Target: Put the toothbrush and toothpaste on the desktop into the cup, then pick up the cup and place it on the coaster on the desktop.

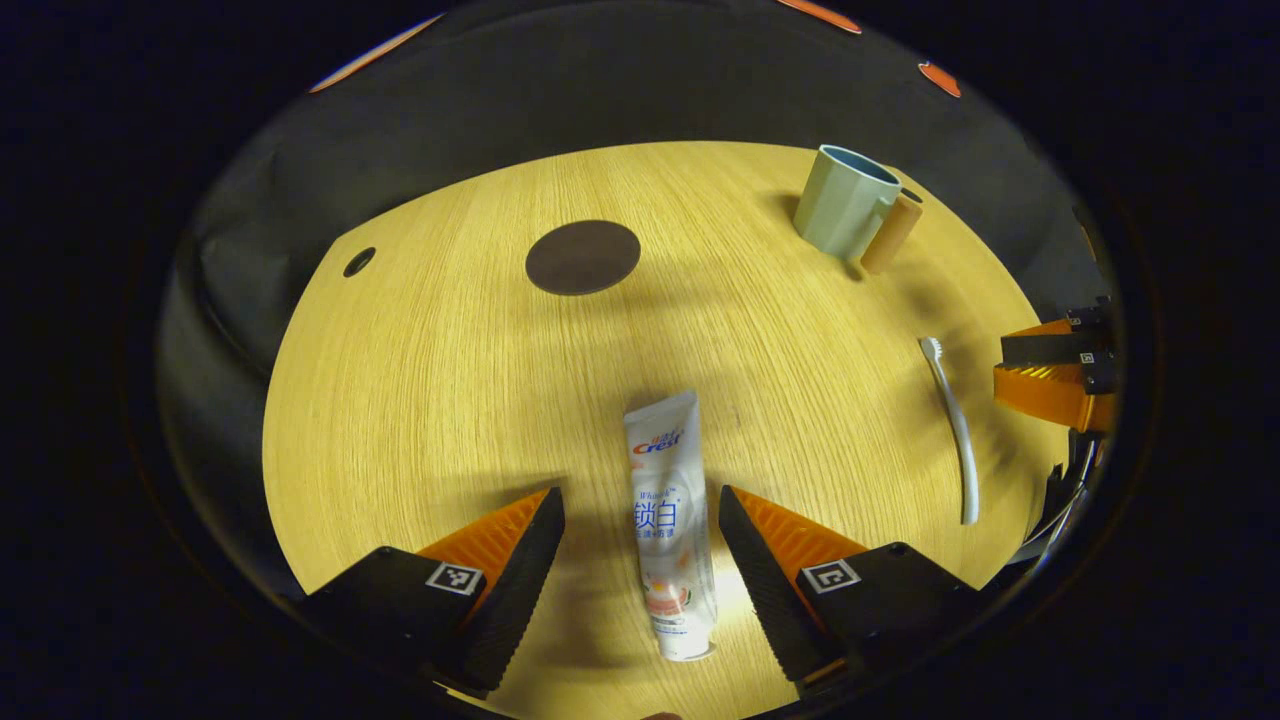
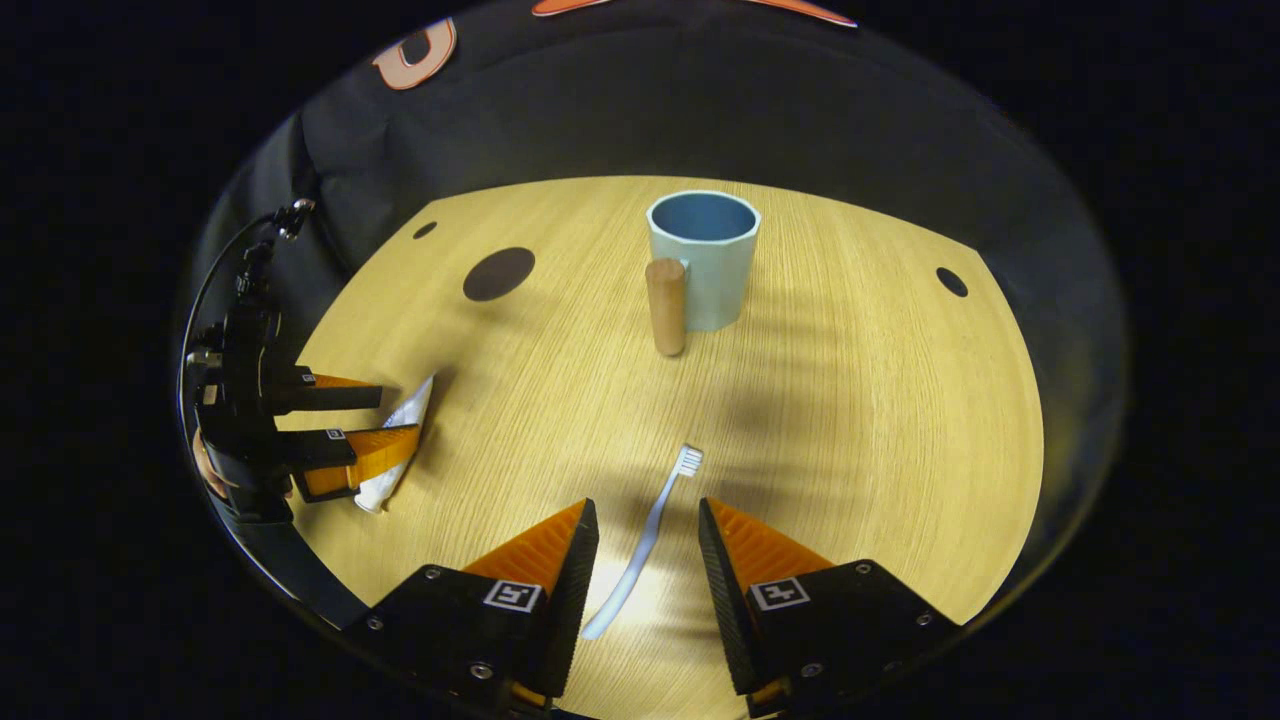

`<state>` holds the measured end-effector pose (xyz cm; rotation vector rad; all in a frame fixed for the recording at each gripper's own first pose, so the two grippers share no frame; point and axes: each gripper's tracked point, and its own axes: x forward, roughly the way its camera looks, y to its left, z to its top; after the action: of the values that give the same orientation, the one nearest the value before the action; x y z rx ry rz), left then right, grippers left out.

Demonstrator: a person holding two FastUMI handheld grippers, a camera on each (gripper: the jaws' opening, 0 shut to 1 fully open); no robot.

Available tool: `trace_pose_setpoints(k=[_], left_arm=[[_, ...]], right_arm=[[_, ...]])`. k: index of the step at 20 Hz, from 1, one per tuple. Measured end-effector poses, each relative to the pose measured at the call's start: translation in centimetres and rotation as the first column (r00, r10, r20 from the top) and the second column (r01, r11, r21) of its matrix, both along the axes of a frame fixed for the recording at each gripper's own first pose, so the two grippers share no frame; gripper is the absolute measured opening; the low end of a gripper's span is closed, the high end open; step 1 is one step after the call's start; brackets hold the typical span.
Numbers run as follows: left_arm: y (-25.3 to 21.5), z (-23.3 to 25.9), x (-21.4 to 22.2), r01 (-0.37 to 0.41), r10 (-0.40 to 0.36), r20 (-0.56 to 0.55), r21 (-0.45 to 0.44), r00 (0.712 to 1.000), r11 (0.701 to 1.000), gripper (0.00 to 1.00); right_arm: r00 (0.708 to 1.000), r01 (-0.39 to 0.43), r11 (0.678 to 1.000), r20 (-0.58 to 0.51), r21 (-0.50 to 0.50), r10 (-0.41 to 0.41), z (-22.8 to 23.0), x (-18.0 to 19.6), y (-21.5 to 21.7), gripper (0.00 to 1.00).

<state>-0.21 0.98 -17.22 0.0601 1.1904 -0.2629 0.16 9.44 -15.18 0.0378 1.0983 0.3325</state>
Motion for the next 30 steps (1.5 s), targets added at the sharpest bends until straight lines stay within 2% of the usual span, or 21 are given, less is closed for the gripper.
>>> trace_pose_setpoints(k=[2, 3, 4, 5, 6, 8, 9, 14, 16, 17, 19, 24, 30], left_arm=[[-0.1, -0.5, -0.4, -0.002, 0.002, -0.039, -0.007, 0.999, 1.0, 0.94], [-0.2, -0.7, -0.4, -0.003, 0.002, -0.056, -0.009, 0.998, 1.0, 0.91], [-0.3, -0.8, -0.4, -0.008, 0.008, -0.073, -0.006, 0.997, 1.0, 0.87], [-0.5, -0.8, 0.2, -0.008, 0.007, -0.066, -0.012, 0.998, 1.0, 0.8], [-0.6, -0.5, 0.2, -0.012, 0.012, -0.067, -0.003, 0.998, 1.0, 0.77], [-1.3, -0.1, 0.5, -0.007, 0.008, -0.067, 0.012, 0.998, 1.0, 0.53], [-1.4, -0.2, 0.6, -0.008, 0.009, -0.059, 0.017, 0.998, 1.0, 0.49], [-0.8, -0.2, 0.2, -0.032, 0.033, -0.04, 0.016, 0.999, 0.999, 0.39], [-0.8, 0.1, 0.5, -0.057, 0.057, -0.03, 0.0, 0.998, 0.998, 0.39], [-1.2, 0.5, 0.6, -0.056, 0.055, -0.032, -0.007, 0.998, 0.998, 0.31], [-1.7, 0.2, 1.8, -0.067, 0.066, -0.026, -0.022, 0.997, 0.998, 0.19], [-3.0, 1.5, 5.6, -0.085, 0.085, -0.021, -0.04, 0.996, 0.996, 0.16], [-5.2, 4.3, 14.9, -0.101, 0.103, 0.047, -0.05, 0.994, 0.994, 0.17]], right_arm=[[0.999, -0.006, 1.0, -0.043, -0.003, 0.006, -0.9, -0.2, 0.3, 0.58], [0.998, -0.007, 1.0, -0.057, -0.011, 0.006, -1.4, -0.2, 0.4, 0.6], [0.998, -0.009, 1.0, -0.068, -0.023, 0.008, -1.9, -0.3, 0.4, 0.53], [0.997, -0.016, 0.999, -0.08, -0.035, 0.013, -2.4, -0.3, 0.5, 0.51], [0.995, -0.023, 0.999, -0.095, -0.036, 0.02, -2.7, -0.6, 0.5, 0.48], [0.992, -0.025, 0.999, -0.124, -0.032, 0.021, -3.3, -0.8, 0.9, 0.43], [0.992, -0.021, 0.999, -0.128, -0.034, 0.017, -3.6, -0.8, 0.9, 0.4], [0.987, -0.01, 0.998, -0.159, -0.057, 0.0, -4.9, -1.0, 0.6, 0.23], [0.989, -0.014, 0.998, -0.151, -0.06, 0.004, -4.7, -0.9, 0.7, 0.22], [0.99, -0.011, 0.998, -0.143, -0.069, 0.001, -4.5, -0.8, 0.7, 0.22], [0.99, -0.014, 0.998, -0.139, -0.064, 0.005, -4.4, -0.4, 0.9, 0.12], [0.993, -0.03, 0.999, -0.113, -0.044, 0.025, -3.6, 0.5, 0.6, 0.06], [0.999, -0.029, 1.0, -0.033, 0.005, 0.029, -1.6, 1.2, 0.1, 0.06]])
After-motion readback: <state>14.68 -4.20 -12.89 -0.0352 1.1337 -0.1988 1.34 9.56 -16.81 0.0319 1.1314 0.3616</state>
